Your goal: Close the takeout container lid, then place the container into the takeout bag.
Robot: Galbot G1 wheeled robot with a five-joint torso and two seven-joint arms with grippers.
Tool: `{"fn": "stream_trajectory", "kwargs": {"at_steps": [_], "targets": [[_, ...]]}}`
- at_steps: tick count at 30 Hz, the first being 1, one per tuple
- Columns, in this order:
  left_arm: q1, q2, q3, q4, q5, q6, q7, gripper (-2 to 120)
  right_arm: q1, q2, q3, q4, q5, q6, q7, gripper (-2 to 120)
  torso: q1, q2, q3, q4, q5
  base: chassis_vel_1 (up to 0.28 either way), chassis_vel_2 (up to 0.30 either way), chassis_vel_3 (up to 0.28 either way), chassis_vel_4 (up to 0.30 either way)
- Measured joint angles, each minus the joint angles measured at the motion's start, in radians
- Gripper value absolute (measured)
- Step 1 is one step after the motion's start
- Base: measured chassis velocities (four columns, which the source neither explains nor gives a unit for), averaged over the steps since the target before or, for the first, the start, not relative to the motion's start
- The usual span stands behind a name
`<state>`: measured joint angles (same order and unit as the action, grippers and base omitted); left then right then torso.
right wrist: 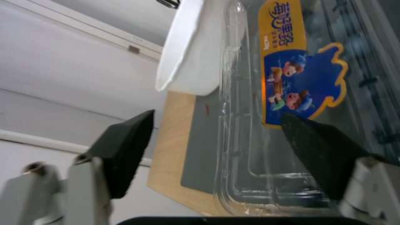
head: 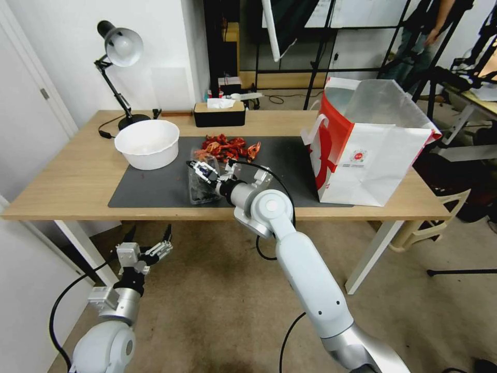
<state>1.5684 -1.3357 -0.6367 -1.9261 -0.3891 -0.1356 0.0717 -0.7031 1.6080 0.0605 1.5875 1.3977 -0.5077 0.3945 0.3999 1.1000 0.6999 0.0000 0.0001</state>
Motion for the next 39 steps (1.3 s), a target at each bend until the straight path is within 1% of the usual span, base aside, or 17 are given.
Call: {"fn": "stream_trajectory", "kwargs": {"at_steps": [2, 3, 5, 7, 9, 10, 11, 12, 13, 14, 17, 18, 20, 22, 23, 29, 39], "targets": [[-0.013, 0.007, 0.01, -0.011, -0.021, 0.016, -0.008, 100, 0.003, 0.0, 0.001, -0.002, 0.006, -0.029, 0.035, 64, 0.0, 0.0, 0.0, -0.0001, -0.0001, 0.0, 0.0, 0.0, 0.0], [-0.013, 0.007, 0.01, -0.011, -0.021, 0.016, -0.008, 100, 0.003, 0.0, 0.001, -0.002, 0.006, -0.029, 0.035, 64, 0.0, 0.0, 0.0, -0.0001, -0.0001, 0.0, 0.0, 0.0, 0.0], [-0.034, 0.022, 0.013, -0.03, -0.083, 0.046, -0.021, 100, 0.007, 0.0, 0.0, -0.006, 0.006, -0.051, 0.069, 53, 0.0, 0.0, 0.0, -0.0001, -0.0001, 0.0, 0.0, 0.0, 0.0], [-0.04, 0.027, 0.013, -0.038, -0.108, 0.059, -0.026, 100, 0.008, 0.0, 0.001, -0.007, 0.006, -0.057, 0.075, 50, 0.0, 0.0, 0.0, 0.0, -0.0001, 0.0, 0.0, 0.0, 0.0], [-0.069, 0.051, 0.004, -0.072, -0.235, 0.128, -0.051, 100, 0.011, 0.0, 0.003, -0.009, 0.005, -0.067, 0.089, 40, 0.0, 0.0, 0.0, 0.0, -0.0001, 0.0, 0.0, 0.0, 0.0], [-0.069, 0.051, 0.004, -0.072, -0.235, 0.128, -0.051, 100, 0.011, 0.0, 0.003, -0.009, 0.005, -0.067, 0.089, 40, 0.0, 0.0, 0.0, 0.0, -0.0001, 0.0, 0.0, 0.0, 0.0], [-0.085, 0.06, -0.006, -0.084, -0.291, 0.159, -0.06, 100, 0.011, 0.0, 0.003, -0.009, 0.004, -0.071, 0.094, 33, 0.0, 0.0, 0.0, 0.0, -0.0002, 0.0, 0.0, 0.0, 0.0], [-0.094, 0.065, -0.014, -0.091, -0.323, 0.178, -0.064, 100, 0.011, 0.0, 0.003, -0.009, 0.003, -0.073, 0.098, 32, 0.0, 0.0, 0.0, 0.0, -0.0002, 0.0, 0.0, 0.0, 0.0], [-0.129, 0.083, -0.05, -0.113, -0.461, 0.264, -0.086, 100, 0.011, 0.0, 0.003, -0.009, -0.004, -0.08, 0.106, 23, 0.0, 0.0, 0.0, 0.0, -0.0001, 0.0, 0.0, 0.0, 0.0], [-0.129, 0.083, -0.05, -0.113, -0.461, 0.264, -0.086, 100, 0.011, 0.0, 0.003, -0.009, -0.004, -0.08, 0.106, 23, 0.0, 0.0, 0.0, 0.0, -0.0001, 0.0, 0.0, 0.0, 0.0], [-0.175, 0.109, -0.085, -0.123, -0.656, 0.36, -0.11, 100, 0.008, 0.0, 0.001, -0.008, -0.015, -0.089, 0.116, 10, 0.0, 0.0, 0.0, 0.0001, -0.0002, 0.0, 0.0, 0.0, 0.0], [-0.175, 0.109, -0.085, -0.123, -0.656, 0.36, -0.11, 100, 0.008, 0.0, 0.001, -0.008, -0.015, -0.089, 0.116, 10, 0.0, 0.0, 0.0, 0.0001, -0.0002, 0.0, 0.0, 0.0, 0.0], [-0.208, 0.128, -0.094, -0.117, -0.797, 0.405, -0.122, 100, 0.006, 0.0, -0.001, -0.007, -0.021, -0.094, 0.121, 1, 0.0, 0.0, 0.0, -0.0001, -0.0001, 0.0, 0.0, 0.0, 0.0], [-0.243, 0.144, -0.092, -0.101, -0.922, 0.443, -0.135, 100, 0.005, 0.0, -0.002, -0.005, -0.027, -0.099, 0.125, 0, 0.0, 0.0, 0.0, 0.0, -0.0001, 0.0, 0.0, 0.0, 0.0], [-0.243, 0.144, -0.092, -0.101, -0.922, 0.443, -0.135, 100, 0.005, 0.0, -0.002, -0.005, -0.027, -0.099, 0.125, 0, 0.0, 0.0, 0.0, 0.0, -0.0001, 0.0, 0.0, 0.0, 0.0], [-0.337, 0.169, -0.045, -0.065, -1.089, 0.514, -0.167, 100, 0.006, 0.0, -0.003, -0.002, -0.029, -0.114, 0.151, 0, 0.0, 0.0, 0.0, 0.0, -0.0002, 0.0, 0.0, 0.0, 0.0], [-0.484, 0.212, 0.015, 0.037, -1.187, 0.571, -0.19, 100, 0.004, 0.0, -0.003, 0.005, -0.036, -0.127, 0.172, 0, 0.0, 0.0, 0.0, -0.0001, -0.0001, 0.0, 0.0, 0.0, 0.0]]}}
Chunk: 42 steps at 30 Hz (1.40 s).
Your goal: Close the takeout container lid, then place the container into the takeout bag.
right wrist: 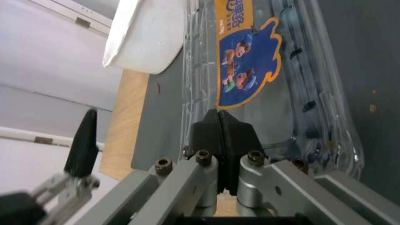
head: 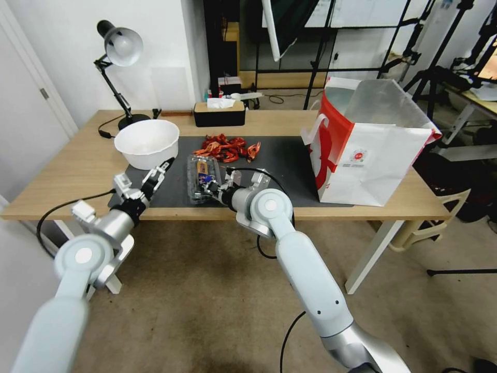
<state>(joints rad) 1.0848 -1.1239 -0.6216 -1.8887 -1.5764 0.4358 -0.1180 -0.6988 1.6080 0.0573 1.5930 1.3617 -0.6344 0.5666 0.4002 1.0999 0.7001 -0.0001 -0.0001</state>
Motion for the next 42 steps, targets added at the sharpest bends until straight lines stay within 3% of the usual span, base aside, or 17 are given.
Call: {"fn": "stream_trajectory", "kwargs": {"at_steps": [15, 21, 33, 42], "targets": [[-0.116, 0.063, 0.132, 0.144, 0.077, 0.045, 0.011, 100, 0.004, 0.0, -0.003, 0.001, -0.022, -0.011, -0.004, 0, 0.0, 0.0, 0.0, 0.0001, -0.0001, 0.0, 0.0, 0.0, 0.0], [-0.157, 0.06, 0.173, 0.2, 0.098, 0.048, 0.01, 100, 0.005, 0.0, -0.003, 0.001, -0.027, -0.016, -0.006, 0, 0.0, 0.0, 0.0, 0.0, 0.0, 0.0, 0.0, 0.0, 0.0], [-0.173, 0.061, 0.195, 0.219, 0.119, 0.075, 0.012, 100, 0.005, 0.0, -0.003, 0.001, -0.028, -0.019, -0.007, 0, 0.0, 0.0, 0.0, 0.0001, 0.0, 0.0, 0.0, 0.0, 0.0], [-0.201, 0.059, 0.227, 0.237, 0.122, 0.136, 0.031, 100, -0.006, 0.0, -0.003, 0.007, -0.041, -0.025, -0.016, 0, 0.0, 0.0, 0.0, 0.0, 0.0001, 0.0, 0.0, 0.0, 0.0]]}}
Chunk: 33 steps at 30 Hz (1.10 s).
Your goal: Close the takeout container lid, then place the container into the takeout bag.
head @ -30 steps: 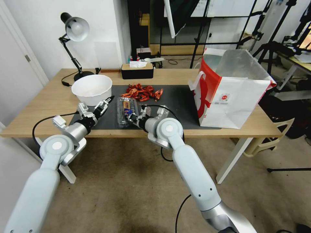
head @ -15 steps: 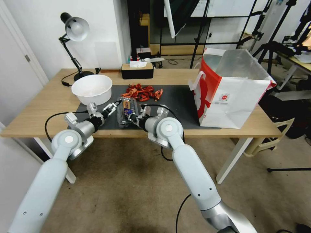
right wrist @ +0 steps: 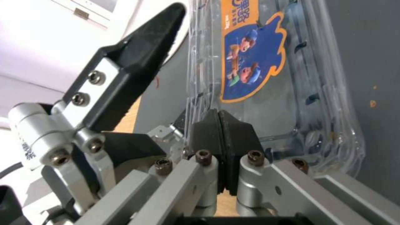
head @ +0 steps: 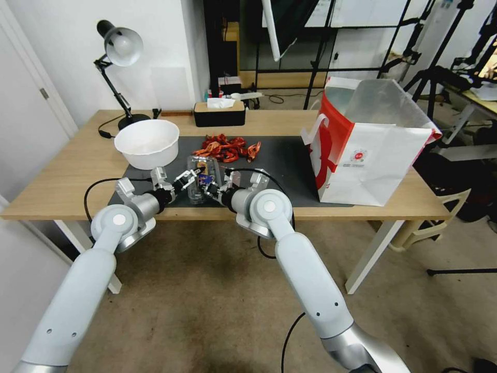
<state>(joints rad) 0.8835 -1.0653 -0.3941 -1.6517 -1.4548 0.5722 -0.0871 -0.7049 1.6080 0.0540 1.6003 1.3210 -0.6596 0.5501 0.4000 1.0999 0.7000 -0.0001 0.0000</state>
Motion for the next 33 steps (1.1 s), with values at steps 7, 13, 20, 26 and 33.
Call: {"fn": "stream_trajectory", "kwargs": {"at_steps": [7, 13, 20, 26, 33], "targets": [[-0.024, 0.006, 0.024, 0.016, -0.003, 0.018, 0.008, 87, -0.006, 0.0, -0.001, 0.011, -0.001, -0.003, 0.0, 0, 0.0, 0.0, 0.0, 0.0, 0.0, 0.0, 0.0, 0.0, 0.0], [-0.032, 0.01, 0.032, 0.027, 0.009, 0.029, -0.011, 62, -0.011, 0.0, -0.001, 0.013, -0.002, -0.004, 0.0, 0, 0.0, 0.0, 0.0, 0.0001, 0.0, 0.0, 0.0, 0.0, 0.0], [-0.041, 0.014, 0.038, 0.042, 0.036, 0.049, -0.01, 41, -0.009, 0.0, -0.003, 0.01, -0.004, -0.005, 0.0, 0, 0.0, 0.0, 0.0, 0.0001, 0.0, 0.0, 0.0, 0.0, 0.0], [-0.051, 0.014, 0.048, 0.051, 0.05, 0.056, -0.025, 15, -0.004, 0.0, -0.004, 0.01, -0.004, -0.008, -0.001, 0, 0.0, 0.0, 0.0, 0.0001, 0.0, 0.0, 0.0, 0.0, 0.0], [-0.053, 0.018, 0.046, 0.053, 0.045, 0.055, -0.033, 0, -0.006, -0.002, -0.004, 0.019, -0.004, -0.009, -0.002, 0, 0.0, 0.0, 0.0, 0.0002, 0.0, 0.0, 0.0, 0.0, 0.0]]}}
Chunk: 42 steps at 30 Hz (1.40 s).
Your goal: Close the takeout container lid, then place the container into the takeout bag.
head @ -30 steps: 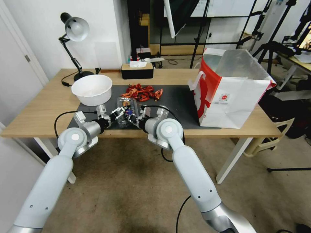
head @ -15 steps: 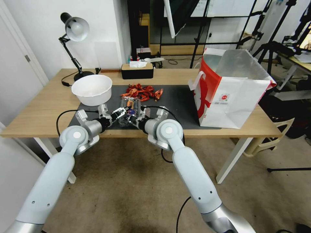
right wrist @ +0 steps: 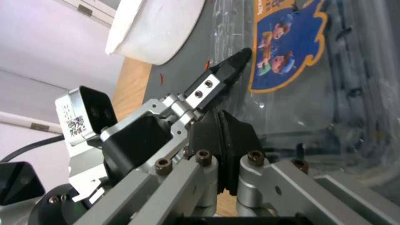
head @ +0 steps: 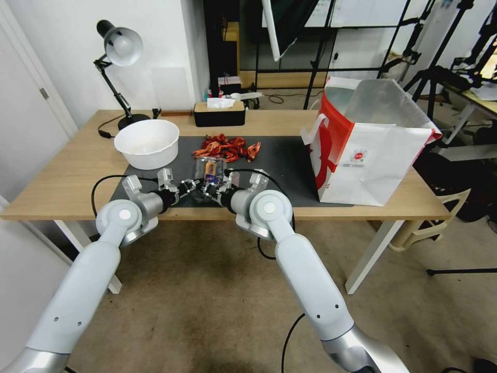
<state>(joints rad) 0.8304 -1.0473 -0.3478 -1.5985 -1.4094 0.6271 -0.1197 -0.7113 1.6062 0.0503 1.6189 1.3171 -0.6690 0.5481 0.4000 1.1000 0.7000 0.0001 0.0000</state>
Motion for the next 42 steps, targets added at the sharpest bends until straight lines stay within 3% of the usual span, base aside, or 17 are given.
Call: {"fn": "stream_trajectory", "kwargs": {"at_steps": [8, 16, 24, 27, 29, 31, 33, 34, 37, 38, 42], "targets": [[0.004, -0.001, -0.005, 0.003, -0.007, -0.007, 0.0, 0, -0.018, -0.02, 0.003, 0.043, 0.0, -0.003, 0.002, 0, 0.0, 0.0, 0.0, 0.0, 0.0, 0.0, 0.0, 0.0, 0.0], [0.008, -0.006, -0.008, -0.003, -0.016, -0.012, -0.001, 0, -0.079, -0.096, 0.039, 0.161, -0.01, -0.003, -0.003, 0, 0.0, 0.0, 0.0, 0.0, 0.0001, 0.0, 0.0, 0.0, 0.0], [0.018, -0.005, -0.012, -0.011, -0.018, -0.013, -0.001, 0, -0.181, -0.217, 0.116, 0.309, -0.196, 0.037, -0.099, 0, 0.0, 0.0, 0.0, -0.0002, 0.0004, 0.0, 0.0, 0.0, 0.0], [0.022, -0.007, -0.014, -0.015, -0.019, -0.014, 0.001, 0, -0.258, -0.289, 0.156, 0.364, -0.419, 0.108, -0.235, 0, 0.0, 0.0, 0.0, -0.0002, 0.0003, 0.0, 0.0, 0.0, 0.0], [0.022, -0.008, -0.014, -0.016, -0.019, -0.015, 0.001, 0, -0.276, -0.304, 0.164, 0.374, -0.475, 0.128, -0.267, 0, 0.0, 0.0, 0.0, -0.0003, 0.0004, 0.0, 0.0, 0.0, 0.0], [0.022, -0.008, -0.015, -0.017, -0.022, -0.016, 0.002, 0, -0.333, -0.34, 0.182, 0.4, -0.628, 0.197, -0.332, 0, 0.0, 0.0, 0.0, 0.0001, 0.0004, 0.0, 0.0, 0.0, 0.0], [0.022, -0.004, -0.015, -0.018, -0.024, -0.016, 0.003, 0, -0.386, -0.356, 0.193, 0.408, -0.752, 0.275, -0.38, 8, 0.0, 0.0, 0.0, -0.0001, 0.0003, 0.0, 0.0, 0.0, 0.0], [0.022, -0.004, -0.015, -0.018, -0.024, -0.016, 0.003, 0, -0.386, -0.356, 0.193, 0.408, -0.752, 0.275, -0.38, 8, 0.0, 0.0, 0.0, -0.0001, 0.0003, 0.0, 0.0, 0.0, 0.0], [0.019, 0.01, -0.016, -0.021, -0.047, -0.022, 0.005, 0, -0.493, -0.357, 0.209, 0.416, -0.932, 0.427, -0.433, 23, 0.0, 0.0, 0.0, -0.0002, 0.0004, 0.0, 0.0, 0.0, 0.0], [0.019, 0.01, -0.016, -0.021, -0.047, -0.022, 0.005, 0, -0.493, -0.357, 0.209, 0.416, -0.932, 0.427, -0.433, 23, 0.0, 0.0, 0.0, -0.0002, 0.0004, 0.0, 0.0, 0.0, 0.0], [0.054, 0.023, -0.053, -0.052, -0.072, -0.033, 0.007, 0, -0.541, -0.364, 0.195, 0.377, -1.057, 0.609, -0.454, 41, 0.0, 0.0, 0.0, -0.0005, 0.0, 0.0, 0.0, 0.0, 0.0]]}}
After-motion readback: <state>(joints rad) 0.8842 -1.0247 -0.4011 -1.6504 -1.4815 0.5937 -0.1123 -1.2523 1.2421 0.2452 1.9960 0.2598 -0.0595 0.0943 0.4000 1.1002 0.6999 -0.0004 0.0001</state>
